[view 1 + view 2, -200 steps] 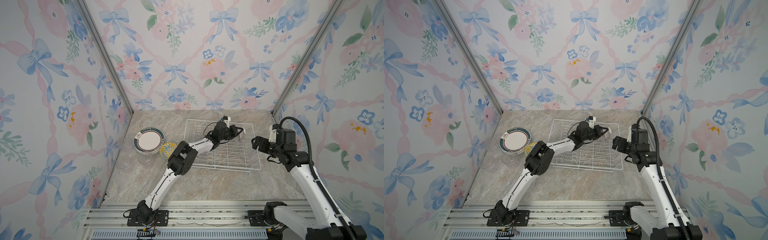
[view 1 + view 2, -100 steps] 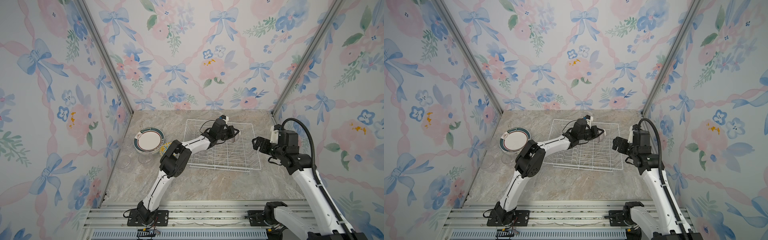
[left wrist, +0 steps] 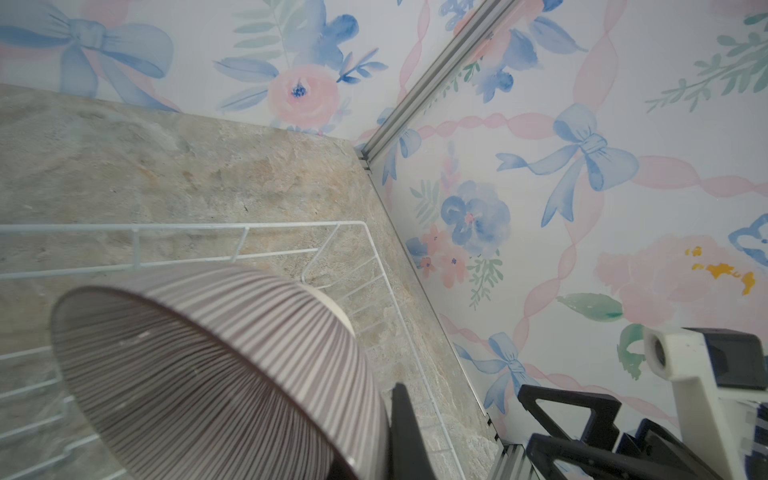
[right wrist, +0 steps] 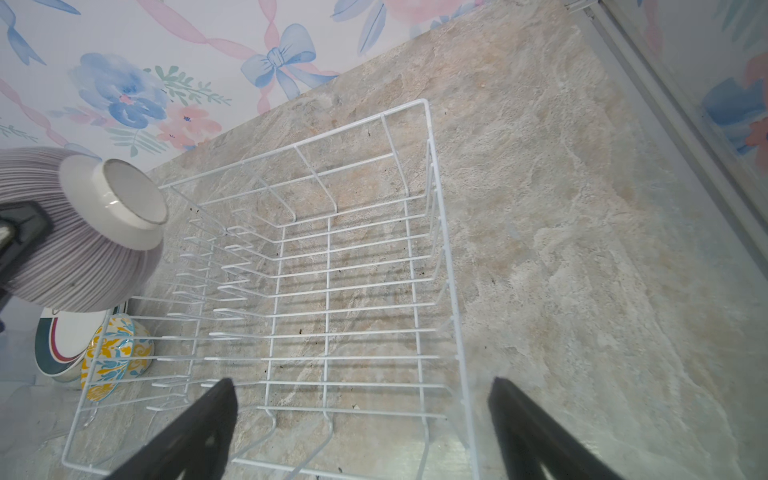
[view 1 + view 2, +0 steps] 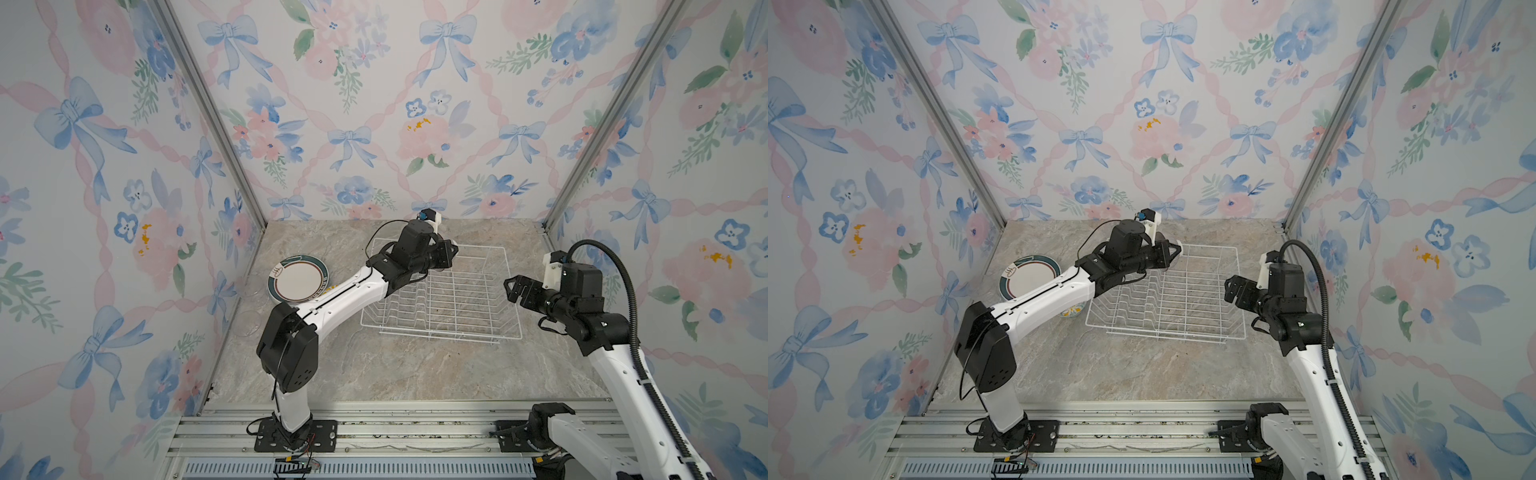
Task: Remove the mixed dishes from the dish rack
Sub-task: 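Carry the striped bowl toward the plates while the right gripper withdraws, then lower the striped bowl onto the yellow-and-blue bowl with the left gripper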
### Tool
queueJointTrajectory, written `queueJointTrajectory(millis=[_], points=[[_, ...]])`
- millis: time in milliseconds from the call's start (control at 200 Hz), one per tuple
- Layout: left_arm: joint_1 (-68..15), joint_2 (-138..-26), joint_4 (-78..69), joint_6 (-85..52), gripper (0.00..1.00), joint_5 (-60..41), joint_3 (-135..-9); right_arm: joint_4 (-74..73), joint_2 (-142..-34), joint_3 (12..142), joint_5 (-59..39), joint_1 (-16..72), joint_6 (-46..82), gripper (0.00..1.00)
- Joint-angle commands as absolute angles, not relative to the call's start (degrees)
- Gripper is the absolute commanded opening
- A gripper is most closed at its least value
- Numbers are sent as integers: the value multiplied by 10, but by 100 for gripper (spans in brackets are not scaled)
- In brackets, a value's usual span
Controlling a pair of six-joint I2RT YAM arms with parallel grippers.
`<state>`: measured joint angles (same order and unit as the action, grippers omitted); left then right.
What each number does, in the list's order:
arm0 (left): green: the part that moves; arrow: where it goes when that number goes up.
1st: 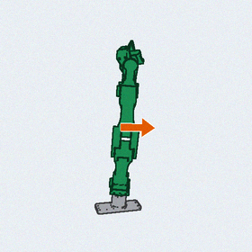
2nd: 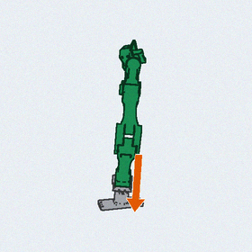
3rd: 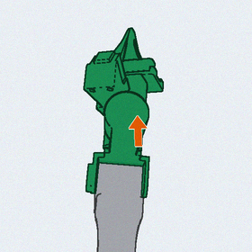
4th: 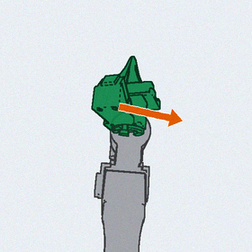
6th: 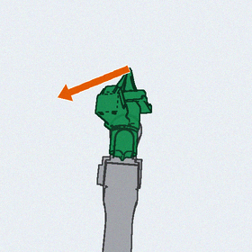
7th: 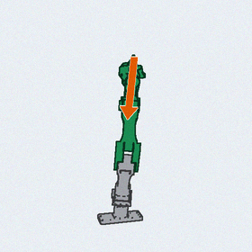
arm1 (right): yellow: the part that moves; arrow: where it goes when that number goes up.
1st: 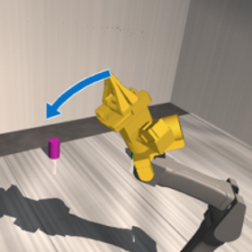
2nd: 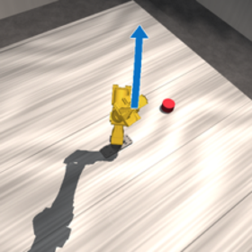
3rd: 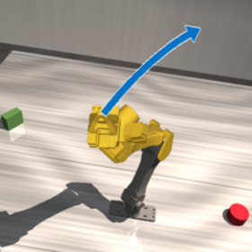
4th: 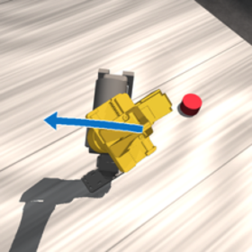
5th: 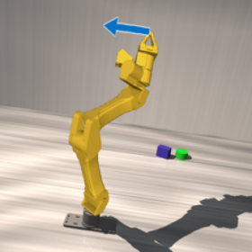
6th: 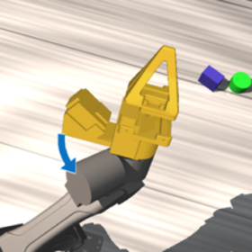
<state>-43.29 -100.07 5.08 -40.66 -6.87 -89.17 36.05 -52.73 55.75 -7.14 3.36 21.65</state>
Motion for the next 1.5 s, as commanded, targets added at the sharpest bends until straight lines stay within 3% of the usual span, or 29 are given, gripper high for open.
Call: queueJointTrajectory(millis=[0, 300, 620, 815, 1495], points=[[-421, -934, 106, -349, 0, -7, -855, 375, -513, 571, -84, 30, 221, 97], [-348, -767, 171, -345, 0, 33, -712, 378, -482, 558, -81, 30, 214, 97], [-251, -682, 269, -317, 0, 92, -655, 395, -457, 538, -70, 30, 216, 97], [-207, -715, 284, -305, 0, 68, -633, 409, -451, 543, -51, 29, 204, 97], [-192, -950, 323, -273, 0, 109, -707, 431, -460, 533, -27, 30, 186, 97]])
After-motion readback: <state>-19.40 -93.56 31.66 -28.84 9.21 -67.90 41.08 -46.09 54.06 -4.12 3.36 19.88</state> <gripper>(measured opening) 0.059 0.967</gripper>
